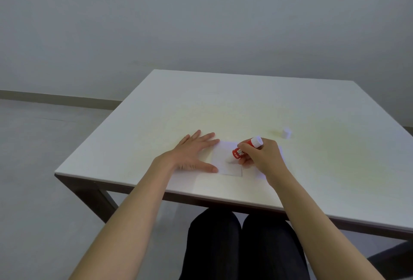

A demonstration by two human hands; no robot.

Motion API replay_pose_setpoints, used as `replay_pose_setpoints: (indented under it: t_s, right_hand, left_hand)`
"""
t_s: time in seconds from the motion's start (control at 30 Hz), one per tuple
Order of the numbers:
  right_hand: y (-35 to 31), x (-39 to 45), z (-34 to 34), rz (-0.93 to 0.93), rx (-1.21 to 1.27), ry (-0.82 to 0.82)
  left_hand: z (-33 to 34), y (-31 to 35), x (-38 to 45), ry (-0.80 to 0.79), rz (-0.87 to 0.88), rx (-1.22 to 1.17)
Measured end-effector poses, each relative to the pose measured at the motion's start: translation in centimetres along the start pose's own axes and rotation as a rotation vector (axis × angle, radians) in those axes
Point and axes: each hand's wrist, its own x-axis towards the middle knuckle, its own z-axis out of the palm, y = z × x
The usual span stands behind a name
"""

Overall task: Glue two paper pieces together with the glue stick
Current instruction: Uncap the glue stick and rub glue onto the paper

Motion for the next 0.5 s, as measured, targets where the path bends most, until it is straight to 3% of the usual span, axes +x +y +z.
replay_pose_setpoints:
  t_s: [0.23, 0.4, 0.5]
  right_hand:
    - [-0.4, -0.1, -1.5, -0.052, -0.038, 0.198]
    - [-0.9, -1.7, -1.9, 0.084, 0.630, 0.054]
    - [-1.5, -3.0, -1.0, 0.241, 1.049, 0.023]
  left_hand:
    - [0.0, 0.1, -0.1, -0.010, -0.013, 0.007]
    - [-0.5, 0.4, -0.5, -0.041, -0.074, -0.131]
    - [-1.8, 1.1, -1.2, -0.004, -0.097, -0.502]
